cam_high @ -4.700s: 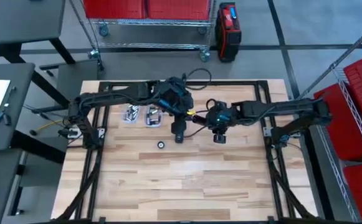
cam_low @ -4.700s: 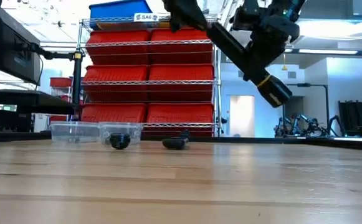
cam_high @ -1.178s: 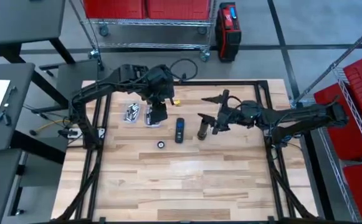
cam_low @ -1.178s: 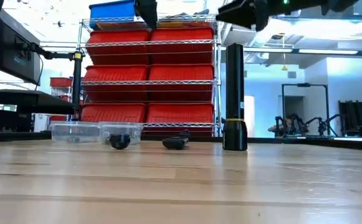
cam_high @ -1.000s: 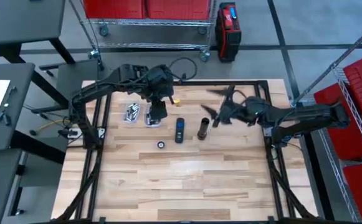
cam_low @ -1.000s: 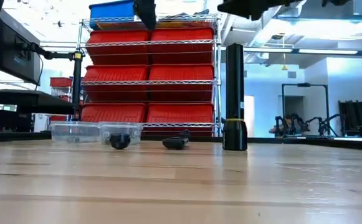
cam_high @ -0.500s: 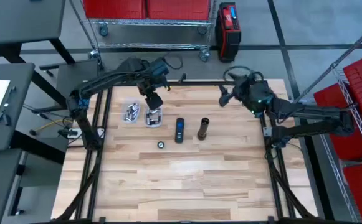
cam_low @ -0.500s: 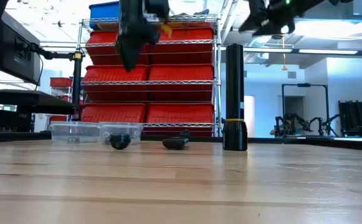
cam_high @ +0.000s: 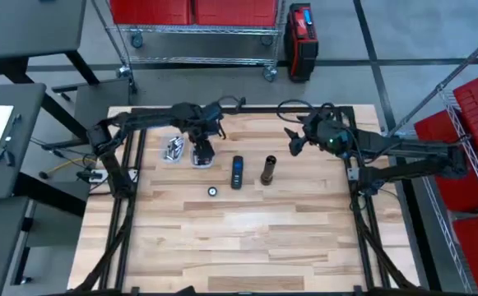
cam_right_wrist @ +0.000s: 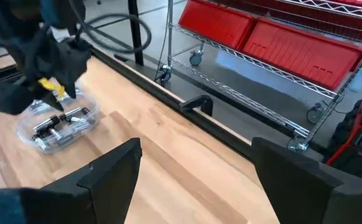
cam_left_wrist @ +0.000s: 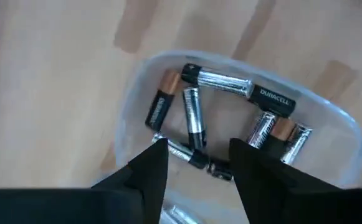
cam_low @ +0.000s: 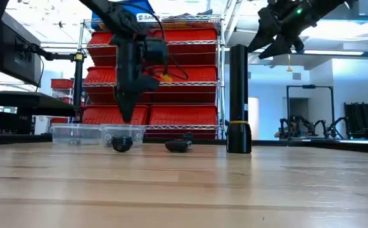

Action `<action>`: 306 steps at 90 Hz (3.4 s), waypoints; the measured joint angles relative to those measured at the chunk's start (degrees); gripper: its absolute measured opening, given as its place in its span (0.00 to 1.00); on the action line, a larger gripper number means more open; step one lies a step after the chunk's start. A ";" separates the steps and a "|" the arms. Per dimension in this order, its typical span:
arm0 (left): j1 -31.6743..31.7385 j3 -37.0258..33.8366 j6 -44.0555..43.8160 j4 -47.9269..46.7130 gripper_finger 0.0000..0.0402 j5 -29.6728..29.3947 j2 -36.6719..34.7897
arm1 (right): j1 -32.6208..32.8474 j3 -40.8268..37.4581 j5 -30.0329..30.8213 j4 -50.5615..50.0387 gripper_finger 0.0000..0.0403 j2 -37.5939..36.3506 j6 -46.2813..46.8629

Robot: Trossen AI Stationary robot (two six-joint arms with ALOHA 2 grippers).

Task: Insert battery
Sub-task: Insert the silver battery into the flashlight battery compartment

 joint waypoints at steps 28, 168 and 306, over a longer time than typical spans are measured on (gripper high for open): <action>1.97 -6.07 -4.29 8.47 0.31 5.05 0.01 | 0.00 0.00 0.00 -0.15 0.73 -0.02 0.00; 3.60 -0.16 1.40 3.17 0.06 1.95 -2.43 | 0.14 0.02 -1.84 -0.09 0.73 -5.41 -2.93; -7.46 31.98 -15.80 10.56 0.05 27.24 -11.62 | 11.57 -31.87 -18.95 41.02 0.74 4.00 -1.10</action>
